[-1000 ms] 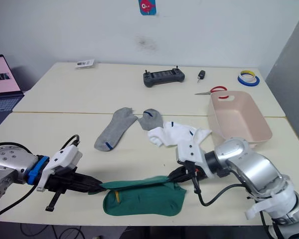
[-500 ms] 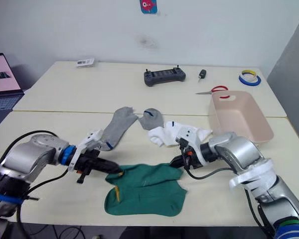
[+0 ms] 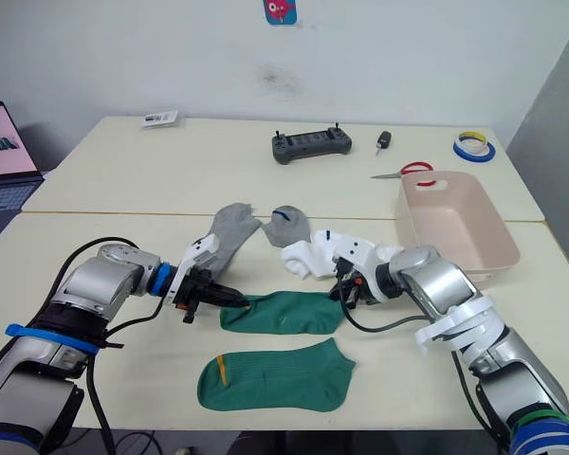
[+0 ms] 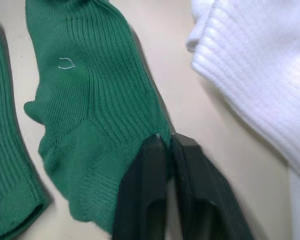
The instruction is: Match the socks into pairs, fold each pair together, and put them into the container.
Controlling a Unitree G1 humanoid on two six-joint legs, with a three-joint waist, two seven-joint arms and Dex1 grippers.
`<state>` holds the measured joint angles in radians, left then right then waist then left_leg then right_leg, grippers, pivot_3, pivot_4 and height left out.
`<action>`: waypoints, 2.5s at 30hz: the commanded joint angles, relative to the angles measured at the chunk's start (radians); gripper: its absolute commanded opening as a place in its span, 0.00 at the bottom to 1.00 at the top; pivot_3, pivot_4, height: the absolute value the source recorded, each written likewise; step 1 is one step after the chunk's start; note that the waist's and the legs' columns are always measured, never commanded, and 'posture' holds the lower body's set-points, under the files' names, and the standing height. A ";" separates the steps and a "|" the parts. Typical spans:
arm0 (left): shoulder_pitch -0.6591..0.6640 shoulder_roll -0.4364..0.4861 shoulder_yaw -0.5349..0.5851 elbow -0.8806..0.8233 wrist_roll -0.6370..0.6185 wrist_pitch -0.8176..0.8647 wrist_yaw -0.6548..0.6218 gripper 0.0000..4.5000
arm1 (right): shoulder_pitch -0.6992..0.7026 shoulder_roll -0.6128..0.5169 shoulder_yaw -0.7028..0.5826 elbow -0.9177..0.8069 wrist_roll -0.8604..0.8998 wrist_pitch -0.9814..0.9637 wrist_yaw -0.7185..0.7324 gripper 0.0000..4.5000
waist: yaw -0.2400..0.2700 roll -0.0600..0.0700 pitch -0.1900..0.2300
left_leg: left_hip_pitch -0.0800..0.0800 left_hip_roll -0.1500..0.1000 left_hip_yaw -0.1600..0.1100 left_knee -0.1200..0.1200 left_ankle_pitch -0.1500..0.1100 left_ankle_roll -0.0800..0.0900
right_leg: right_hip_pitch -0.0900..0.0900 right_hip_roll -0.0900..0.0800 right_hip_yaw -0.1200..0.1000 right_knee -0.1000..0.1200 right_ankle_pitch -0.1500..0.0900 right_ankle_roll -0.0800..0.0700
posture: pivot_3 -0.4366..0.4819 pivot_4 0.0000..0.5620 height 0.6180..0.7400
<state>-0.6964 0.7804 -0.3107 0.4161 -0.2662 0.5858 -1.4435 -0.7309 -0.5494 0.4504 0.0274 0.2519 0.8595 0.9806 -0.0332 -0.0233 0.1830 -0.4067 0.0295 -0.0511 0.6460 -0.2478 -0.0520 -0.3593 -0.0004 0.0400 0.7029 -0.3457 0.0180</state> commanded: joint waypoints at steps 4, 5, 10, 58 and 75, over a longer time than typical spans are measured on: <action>-0.031 0.046 0.095 -0.017 -0.009 -0.028 -0.003 0.50 | -0.001 -0.054 -0.071 -0.036 -0.005 -0.026 0.008 0.62 | 0.000 0.000 0.000 | 0.000 0.000 0.000 0.000 0.000 0.000 | 0.000 0.000 0.000 0.000 0.000 0.000 | 0.48 0.27 0.97; -0.025 0.057 0.115 -0.028 -0.016 -0.022 0.002 0.58 | 0.005 -0.069 -0.079 -0.043 -0.004 -0.030 0.011 0.70 | 0.000 0.000 0.000 | 0.000 0.000 0.000 0.000 0.000 0.000 | 0.000 0.000 0.000 0.000 0.000 0.000 | 0.48 0.27 0.97; 0.047 0.105 0.229 -0.135 -0.085 0.074 0.037 0.94 | 0.054 -0.150 -0.127 -0.114 0.001 -0.096 0.031 1.00 | -0.001 0.000 0.000 | 0.000 0.000 0.000 0.000 0.000 0.000 | 0.000 -0.001 0.000 0.000 0.000 0.000 | 0.48 0.27 0.97; 0.499 -0.127 0.534 -0.582 -0.444 0.361 0.566 0.00 | 0.378 0.043 -0.308 -0.495 0.210 0.285 -0.380 0.65 | 0.002 0.000 0.000 | 0.002 -0.001 -0.003 -0.001 0.000 0.000 | 0.005 -0.003 0.001 -0.003 0.000 0.000 | 0.48 0.27 0.97; 0.489 -0.104 0.647 -0.698 -0.583 0.431 0.626 0.00 | 0.372 -0.012 -0.369 -0.582 0.298 0.220 -0.311 0.01 | 0.002 0.000 0.000 | 0.002 0.000 -0.003 -0.001 0.000 0.000 | 0.005 -0.003 0.001 -0.004 0.000 0.000 | 0.48 0.27 0.97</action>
<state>-0.1931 0.6582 0.2813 -0.2192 -0.7861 0.9836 -0.8364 -0.3427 -0.5495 0.1287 -0.4968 0.5111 1.0955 0.6517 -0.0312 -0.0236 0.1829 -0.4050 0.0291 -0.0540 0.6448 -0.2478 -0.0522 -0.3538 -0.0037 0.0411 0.6991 -0.3457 0.0183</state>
